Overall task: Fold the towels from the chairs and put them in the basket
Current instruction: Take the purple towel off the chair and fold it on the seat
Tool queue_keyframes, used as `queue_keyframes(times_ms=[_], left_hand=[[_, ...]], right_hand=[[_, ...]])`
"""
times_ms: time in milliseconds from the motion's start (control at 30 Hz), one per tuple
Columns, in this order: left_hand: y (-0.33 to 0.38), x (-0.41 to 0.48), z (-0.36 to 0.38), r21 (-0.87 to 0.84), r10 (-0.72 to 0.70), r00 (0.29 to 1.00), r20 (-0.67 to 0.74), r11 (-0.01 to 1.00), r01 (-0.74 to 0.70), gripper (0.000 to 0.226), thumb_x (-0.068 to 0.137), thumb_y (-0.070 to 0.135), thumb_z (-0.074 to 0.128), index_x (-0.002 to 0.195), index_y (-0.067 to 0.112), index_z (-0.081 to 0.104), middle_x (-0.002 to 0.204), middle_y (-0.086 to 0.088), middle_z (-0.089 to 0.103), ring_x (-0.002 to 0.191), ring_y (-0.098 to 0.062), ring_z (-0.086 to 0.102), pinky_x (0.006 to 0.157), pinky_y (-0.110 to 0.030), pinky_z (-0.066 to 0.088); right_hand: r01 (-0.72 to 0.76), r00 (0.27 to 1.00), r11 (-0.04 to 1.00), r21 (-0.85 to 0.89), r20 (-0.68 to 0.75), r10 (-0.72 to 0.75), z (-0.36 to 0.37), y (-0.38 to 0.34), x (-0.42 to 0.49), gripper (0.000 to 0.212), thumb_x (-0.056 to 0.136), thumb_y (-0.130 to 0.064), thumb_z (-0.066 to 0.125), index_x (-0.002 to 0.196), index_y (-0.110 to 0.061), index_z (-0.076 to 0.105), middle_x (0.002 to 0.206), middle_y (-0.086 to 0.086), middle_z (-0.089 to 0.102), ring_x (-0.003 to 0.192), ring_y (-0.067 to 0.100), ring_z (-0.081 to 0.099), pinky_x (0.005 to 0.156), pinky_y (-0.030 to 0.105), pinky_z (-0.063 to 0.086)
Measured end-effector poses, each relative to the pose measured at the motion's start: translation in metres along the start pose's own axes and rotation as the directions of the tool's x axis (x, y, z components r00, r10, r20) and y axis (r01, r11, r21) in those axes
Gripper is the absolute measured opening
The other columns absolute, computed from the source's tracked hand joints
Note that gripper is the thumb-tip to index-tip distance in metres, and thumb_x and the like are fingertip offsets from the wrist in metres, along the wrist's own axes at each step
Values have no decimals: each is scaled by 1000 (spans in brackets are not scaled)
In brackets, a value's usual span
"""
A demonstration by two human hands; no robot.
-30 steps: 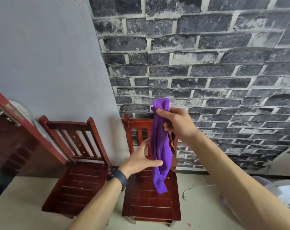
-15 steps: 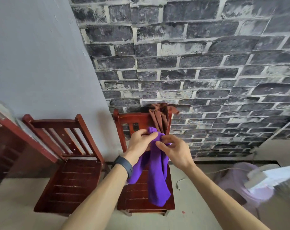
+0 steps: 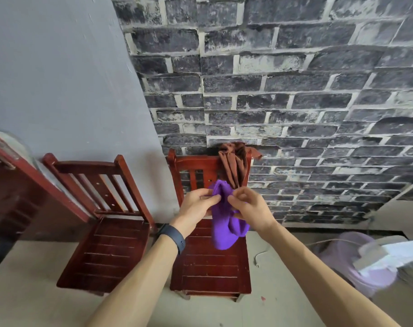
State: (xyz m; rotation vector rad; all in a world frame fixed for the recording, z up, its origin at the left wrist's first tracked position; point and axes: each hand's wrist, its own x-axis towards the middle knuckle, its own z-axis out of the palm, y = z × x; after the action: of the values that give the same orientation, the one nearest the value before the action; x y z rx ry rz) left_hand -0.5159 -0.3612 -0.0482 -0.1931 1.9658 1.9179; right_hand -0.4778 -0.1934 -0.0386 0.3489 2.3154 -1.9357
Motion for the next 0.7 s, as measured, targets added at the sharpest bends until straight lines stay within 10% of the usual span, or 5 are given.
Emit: queue_keyframes(times_ms=[100,300,467,600,700], left_hand=[[-10,4,-20,165,34,995,-93,986,-18,8,90,15,68,96,18,73,94,-15,76,87,-31,74,80,-49,61],[-17,10,-85,725,142,929,-341,669,164,29,99,32,46,94,15,70,83,-7,75,82,-27,73,81,-38,57],[-7,12,-108,160,-140,910,-391,963,217,26,105,21,43,114,6,62,99,-18,70,77,-26,70,84,-40,57],[4,7,-88,-273,-262,936,-235,942,195,19,103,9,44,115,8,59,97,-14,65,86,-25,65,87,-41,50],[1,2,-86,-265,-263,962,-79,936,234,17,95,7,59,111,11,64,93,-8,66,89,-23,64,85,-34,51]], right_hand=[[-64,998,981,181,-2,65,-8,-9,4,9,99,-11,58,92,-13,52,79,1,64,69,17,62,70,37,51],[-71,913,993,-90,-406,29,-60,10,35,10,97,-27,58,101,-19,54,109,12,70,97,31,68,92,52,54],[-128,861,970,-207,-509,5,-95,23,32,20,100,-30,53,114,-15,56,101,10,67,98,30,60,91,34,43],[-170,902,929,-330,-432,11,-90,34,33,18,100,-35,51,113,-23,56,87,8,64,89,32,62,87,38,48],[-244,913,944,-223,-382,146,-92,41,36,20,96,-36,57,112,-24,57,104,10,66,92,31,64,88,45,53]])
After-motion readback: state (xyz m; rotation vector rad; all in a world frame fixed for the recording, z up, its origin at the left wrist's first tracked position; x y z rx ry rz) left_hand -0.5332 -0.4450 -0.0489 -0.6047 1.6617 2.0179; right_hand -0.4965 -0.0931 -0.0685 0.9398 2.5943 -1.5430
